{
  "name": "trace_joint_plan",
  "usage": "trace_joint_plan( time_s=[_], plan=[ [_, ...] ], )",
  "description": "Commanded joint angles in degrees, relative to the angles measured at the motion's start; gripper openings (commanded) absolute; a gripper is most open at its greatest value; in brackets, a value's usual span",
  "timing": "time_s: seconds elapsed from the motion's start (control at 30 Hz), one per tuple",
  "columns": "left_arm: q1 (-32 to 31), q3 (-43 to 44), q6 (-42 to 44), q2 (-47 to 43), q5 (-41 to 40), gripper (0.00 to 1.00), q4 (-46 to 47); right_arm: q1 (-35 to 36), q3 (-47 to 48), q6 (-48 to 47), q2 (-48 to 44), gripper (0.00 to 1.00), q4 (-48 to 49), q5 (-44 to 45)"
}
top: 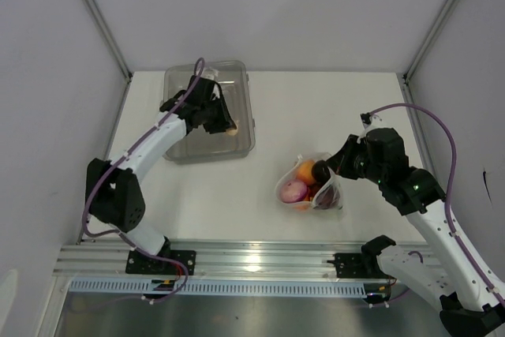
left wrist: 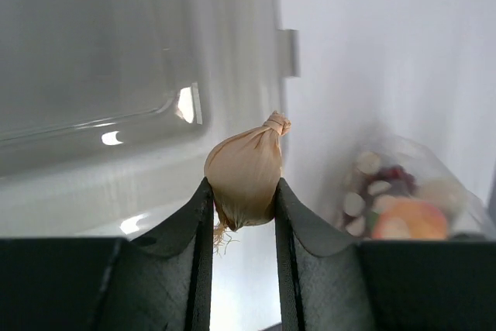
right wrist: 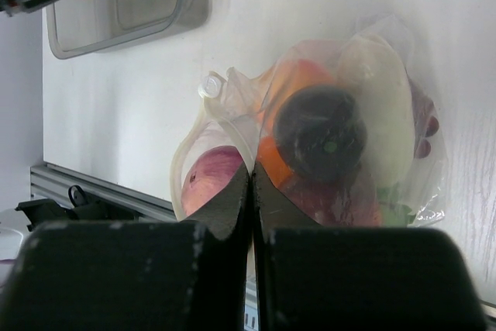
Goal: Place the food in the zip-top bag and seal the zipper
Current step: Pick up the fake vegetable from the bin, then place the fake vegetable in the zipper food storage bag.
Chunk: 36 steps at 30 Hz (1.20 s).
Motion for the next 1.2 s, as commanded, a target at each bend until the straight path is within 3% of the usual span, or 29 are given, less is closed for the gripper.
trace_joint_plan(
  time_s=[0.0, 0.23, 0.6, 1.0, 1.13, 1.17],
  plan=[
    [-2.3, 0.8, 0.9, -8.3, 5.2, 0.26, 1.1, -0.2, 0.1, -0.4, 0.1, 0.00, 2.2, -0.2],
    [-12.6, -3.5, 0.2, -17.8, 12.1, 0.29, 8.4, -0.3, 0.6, -0.3, 0.3, 0.00, 2.3, -0.1],
    [-27.0, -2.8, 0.1, -14.9, 14.4, 0.30, 11.1, -0.2, 1.2, 0.2, 0.1, 0.00, 1.9, -0.1],
    [-33.4, 2.1, 0.1, -6.5, 12.5, 0.34, 10.0, -0.3, 1.6, 0.3, -0.2, 0.00, 1.6, 0.1],
    [-33.7, 4.2, 0.1, -3.5, 12.5, 0.43, 9.8, -0.3, 1.5, 0.3, -0.2, 0.00, 1.5, 0.3],
    [-33.7, 5.1, 0.2, -2.9, 12.6, 0.50, 9.2, -0.2, 1.5, 0.2, -0.2, 0.00, 1.5, 0.3]
  ],
)
